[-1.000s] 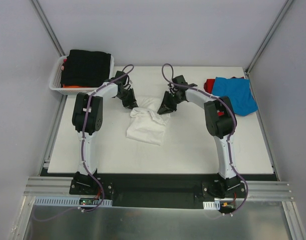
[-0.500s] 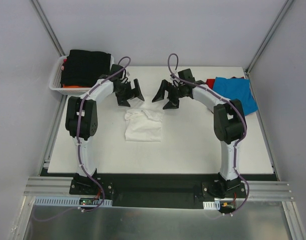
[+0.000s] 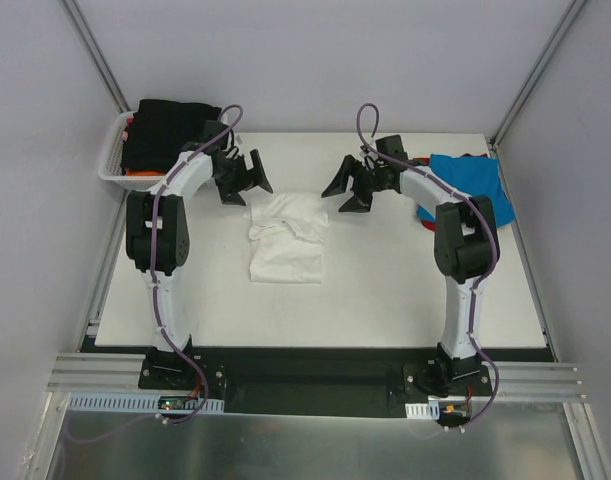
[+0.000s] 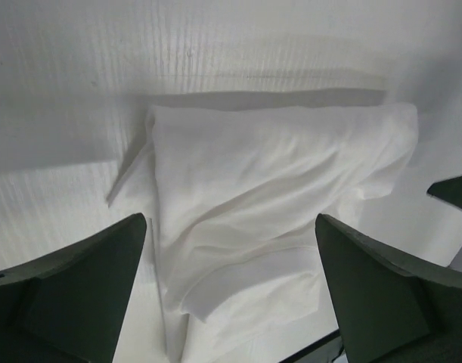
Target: Fold and stack the t-shirts
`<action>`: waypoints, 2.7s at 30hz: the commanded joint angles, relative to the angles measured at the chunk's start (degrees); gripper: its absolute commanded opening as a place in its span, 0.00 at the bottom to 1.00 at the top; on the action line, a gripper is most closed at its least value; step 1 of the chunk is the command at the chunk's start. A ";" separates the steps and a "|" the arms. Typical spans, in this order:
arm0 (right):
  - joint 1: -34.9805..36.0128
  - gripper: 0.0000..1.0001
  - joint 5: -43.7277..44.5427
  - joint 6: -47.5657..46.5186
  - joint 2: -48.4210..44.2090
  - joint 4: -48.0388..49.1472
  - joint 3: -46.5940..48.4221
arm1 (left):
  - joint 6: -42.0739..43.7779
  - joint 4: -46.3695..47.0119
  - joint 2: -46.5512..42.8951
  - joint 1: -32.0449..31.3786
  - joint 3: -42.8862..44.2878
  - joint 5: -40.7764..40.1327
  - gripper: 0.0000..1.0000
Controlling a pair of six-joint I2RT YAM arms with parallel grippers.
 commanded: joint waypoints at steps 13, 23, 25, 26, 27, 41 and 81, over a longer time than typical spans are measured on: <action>-3.02 0.79 -3.03 -4.31 8.39 -2.86 7.36 | 3.79 -8.11 8.67 4.74 7.46 -8.40 0.95; -2.49 0.74 -5.05 0.08 13.74 1.18 11.40 | 1.85 -7.50 13.23 3.69 9.13 -1.55 0.89; -1.88 0.72 -5.41 0.61 15.41 1.71 12.98 | 1.94 -6.28 14.46 2.98 10.00 -0.50 0.87; -1.70 0.71 -5.58 0.96 15.85 2.23 13.33 | 1.94 -5.83 14.90 2.11 10.35 1.07 0.86; -1.52 0.70 -6.02 1.75 16.29 2.59 13.60 | 1.68 -5.39 15.60 1.75 10.88 1.78 0.84; 0.68 0.46 -6.99 3.86 17.88 5.76 14.04 | -0.25 -2.84 15.79 -1.86 10.45 3.90 0.12; 4.98 0.01 -7.87 -4.30 -8.74 -4.26 -4.84 | -2.01 -2.14 -15.13 -6.68 -9.58 -0.49 0.00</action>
